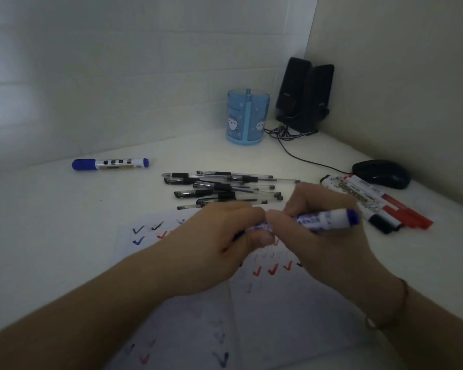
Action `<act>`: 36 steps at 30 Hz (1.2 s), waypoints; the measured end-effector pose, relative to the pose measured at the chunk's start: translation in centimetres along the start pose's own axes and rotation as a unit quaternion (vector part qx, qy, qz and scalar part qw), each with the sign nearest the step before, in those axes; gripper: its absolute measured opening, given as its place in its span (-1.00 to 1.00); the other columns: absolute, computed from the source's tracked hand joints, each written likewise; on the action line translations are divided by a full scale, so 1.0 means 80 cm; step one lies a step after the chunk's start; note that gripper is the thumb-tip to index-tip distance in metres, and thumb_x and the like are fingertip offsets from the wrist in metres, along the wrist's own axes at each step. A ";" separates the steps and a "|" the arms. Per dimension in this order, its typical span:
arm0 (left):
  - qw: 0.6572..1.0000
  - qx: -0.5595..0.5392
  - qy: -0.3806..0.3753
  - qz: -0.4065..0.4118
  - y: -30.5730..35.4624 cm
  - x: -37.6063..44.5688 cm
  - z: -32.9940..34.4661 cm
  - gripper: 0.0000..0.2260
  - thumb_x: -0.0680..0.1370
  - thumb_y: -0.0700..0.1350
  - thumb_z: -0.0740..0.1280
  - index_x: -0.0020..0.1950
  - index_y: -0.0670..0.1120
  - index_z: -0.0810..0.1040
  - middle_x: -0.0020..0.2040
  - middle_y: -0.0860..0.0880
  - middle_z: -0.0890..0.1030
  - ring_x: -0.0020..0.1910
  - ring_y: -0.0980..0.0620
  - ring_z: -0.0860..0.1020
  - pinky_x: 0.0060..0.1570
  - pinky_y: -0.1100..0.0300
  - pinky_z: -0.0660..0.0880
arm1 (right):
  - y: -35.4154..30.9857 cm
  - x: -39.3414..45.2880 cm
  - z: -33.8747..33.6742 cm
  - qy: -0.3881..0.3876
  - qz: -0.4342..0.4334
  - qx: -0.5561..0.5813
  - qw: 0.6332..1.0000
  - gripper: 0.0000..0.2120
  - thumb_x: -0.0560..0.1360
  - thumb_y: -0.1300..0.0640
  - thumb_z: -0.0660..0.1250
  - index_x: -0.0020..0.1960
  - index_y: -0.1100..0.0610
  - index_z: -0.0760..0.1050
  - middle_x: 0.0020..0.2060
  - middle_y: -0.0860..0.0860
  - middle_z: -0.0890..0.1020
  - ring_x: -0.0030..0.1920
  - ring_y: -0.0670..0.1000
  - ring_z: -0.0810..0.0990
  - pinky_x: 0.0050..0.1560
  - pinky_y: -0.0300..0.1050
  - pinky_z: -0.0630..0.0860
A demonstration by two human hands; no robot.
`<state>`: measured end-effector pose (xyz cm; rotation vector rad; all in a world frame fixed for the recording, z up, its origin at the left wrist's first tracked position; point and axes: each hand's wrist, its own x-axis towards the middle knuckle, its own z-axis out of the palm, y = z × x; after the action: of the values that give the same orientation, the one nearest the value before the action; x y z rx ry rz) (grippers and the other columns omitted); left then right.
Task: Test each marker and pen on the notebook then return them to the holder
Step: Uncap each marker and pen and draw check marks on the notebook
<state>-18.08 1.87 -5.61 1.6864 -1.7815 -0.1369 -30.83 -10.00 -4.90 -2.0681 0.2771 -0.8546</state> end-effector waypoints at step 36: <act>0.996 -0.046 0.007 -0.080 -0.030 -0.002 0.005 -0.75 0.55 -0.05 0.30 0.16 0.18 0.34 -0.12 0.15 0.57 -0.15 0.21 0.55 -0.18 0.46 0.41 | 0.018 0.012 -0.022 -0.161 0.023 -0.048 0.985 -0.70 0.37 0.10 0.41 -0.43 0.22 0.41 -0.44 0.15 0.52 -0.46 0.04 0.52 -0.46 -0.40 0.44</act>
<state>-16.24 1.51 -7.19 1.7582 -1.6035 -0.2745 -31.13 -12.42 -4.90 -2.2424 0.1898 -0.4752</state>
